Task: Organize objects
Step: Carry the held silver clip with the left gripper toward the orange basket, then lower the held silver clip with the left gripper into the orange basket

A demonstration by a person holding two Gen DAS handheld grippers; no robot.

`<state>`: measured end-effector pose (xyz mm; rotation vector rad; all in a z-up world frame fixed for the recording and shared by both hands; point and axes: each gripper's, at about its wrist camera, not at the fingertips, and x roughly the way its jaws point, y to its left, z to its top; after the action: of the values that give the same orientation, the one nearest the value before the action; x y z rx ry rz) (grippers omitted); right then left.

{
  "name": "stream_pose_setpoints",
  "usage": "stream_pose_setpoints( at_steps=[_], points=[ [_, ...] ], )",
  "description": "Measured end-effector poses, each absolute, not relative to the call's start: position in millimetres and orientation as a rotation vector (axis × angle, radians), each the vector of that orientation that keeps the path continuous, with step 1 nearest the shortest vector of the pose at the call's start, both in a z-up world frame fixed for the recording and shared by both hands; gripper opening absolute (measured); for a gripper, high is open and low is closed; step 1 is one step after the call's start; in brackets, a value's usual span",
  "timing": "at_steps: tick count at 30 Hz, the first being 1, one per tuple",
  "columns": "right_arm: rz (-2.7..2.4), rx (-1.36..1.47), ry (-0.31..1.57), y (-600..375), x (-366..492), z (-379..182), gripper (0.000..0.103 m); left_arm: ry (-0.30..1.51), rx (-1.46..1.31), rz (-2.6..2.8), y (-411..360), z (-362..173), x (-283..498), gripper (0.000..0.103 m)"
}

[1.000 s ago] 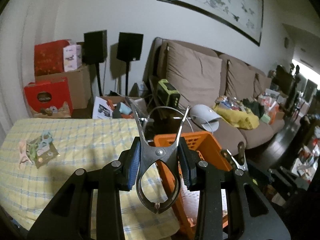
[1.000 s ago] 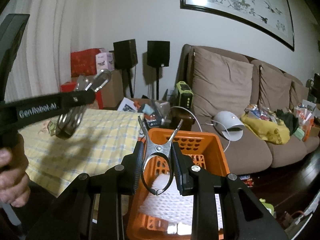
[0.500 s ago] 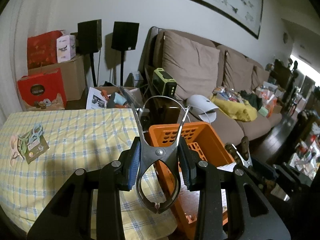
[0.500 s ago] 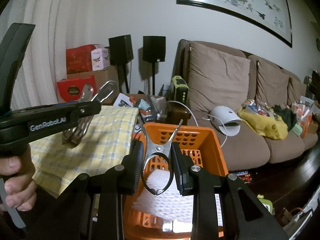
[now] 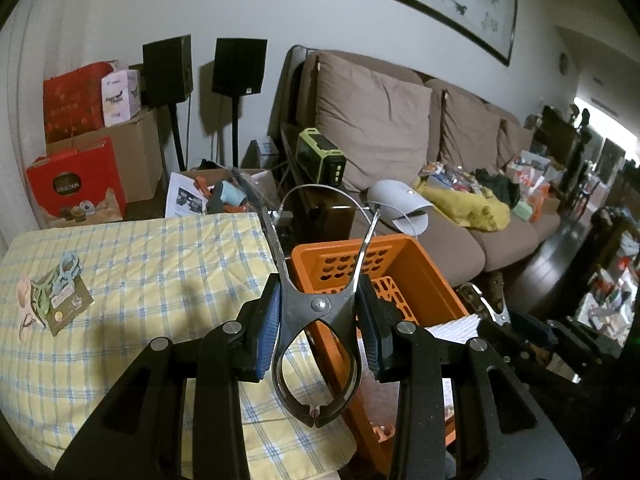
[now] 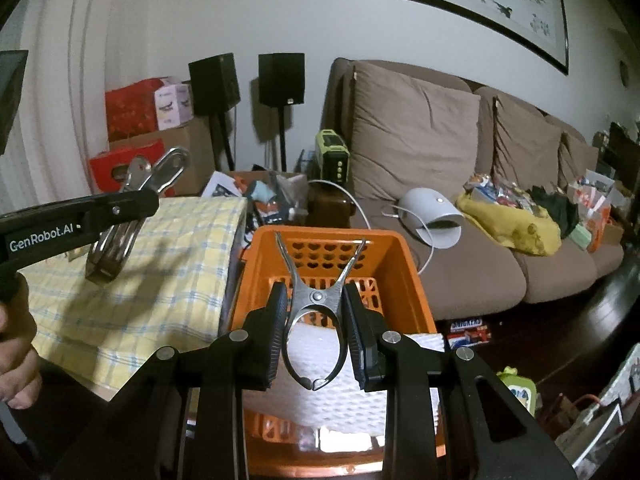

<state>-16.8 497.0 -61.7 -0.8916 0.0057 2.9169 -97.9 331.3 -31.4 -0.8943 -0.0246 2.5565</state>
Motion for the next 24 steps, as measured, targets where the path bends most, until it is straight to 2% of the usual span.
stream_pose_setpoints(
  at_steps=[24],
  points=[
    [2.726, -0.983, 0.088, 536.6, -16.5, -82.8, 0.028, 0.049, -0.992, 2.496, 378.7, -56.2, -94.3, 0.034]
  ],
)
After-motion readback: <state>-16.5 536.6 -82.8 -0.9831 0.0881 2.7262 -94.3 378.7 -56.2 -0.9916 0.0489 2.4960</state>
